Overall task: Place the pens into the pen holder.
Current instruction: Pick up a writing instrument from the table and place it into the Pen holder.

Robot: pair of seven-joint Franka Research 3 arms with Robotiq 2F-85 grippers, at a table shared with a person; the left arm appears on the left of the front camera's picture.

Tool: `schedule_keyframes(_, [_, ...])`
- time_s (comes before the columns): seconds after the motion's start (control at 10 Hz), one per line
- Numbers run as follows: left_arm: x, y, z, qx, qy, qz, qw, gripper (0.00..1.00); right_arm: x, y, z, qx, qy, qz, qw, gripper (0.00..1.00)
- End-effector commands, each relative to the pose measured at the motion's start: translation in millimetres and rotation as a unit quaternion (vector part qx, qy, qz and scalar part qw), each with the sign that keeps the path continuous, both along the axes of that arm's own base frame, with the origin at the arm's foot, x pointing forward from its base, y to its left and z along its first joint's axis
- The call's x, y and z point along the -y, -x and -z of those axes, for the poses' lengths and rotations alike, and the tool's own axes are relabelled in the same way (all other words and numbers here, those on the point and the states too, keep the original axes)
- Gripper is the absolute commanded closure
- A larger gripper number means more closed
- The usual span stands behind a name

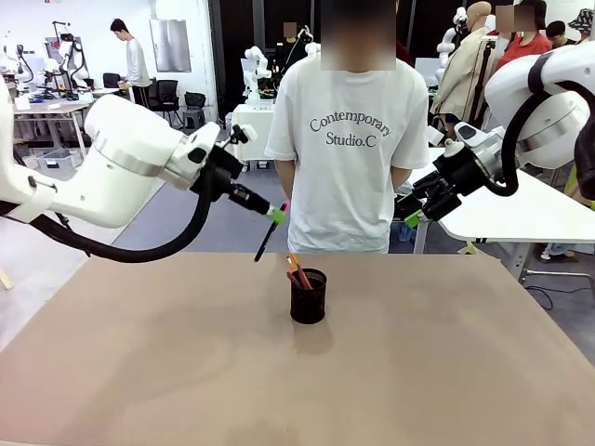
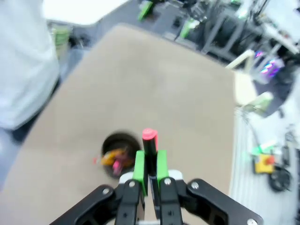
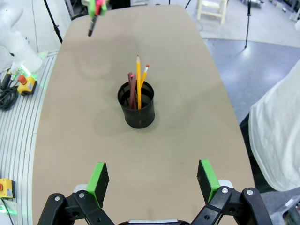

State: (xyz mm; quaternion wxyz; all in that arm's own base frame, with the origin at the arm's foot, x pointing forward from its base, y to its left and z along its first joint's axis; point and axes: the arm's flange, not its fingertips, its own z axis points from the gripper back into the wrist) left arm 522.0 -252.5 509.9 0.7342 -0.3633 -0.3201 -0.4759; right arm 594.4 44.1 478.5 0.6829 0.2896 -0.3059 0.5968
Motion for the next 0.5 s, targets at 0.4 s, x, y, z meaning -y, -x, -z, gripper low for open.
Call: schedule_keyframes(0.4, [-7,13,-7,0.102,0.197,0.14,0.965,1.0,-2,2,-1,0.005,0.006,0.002,1.0,0.0])
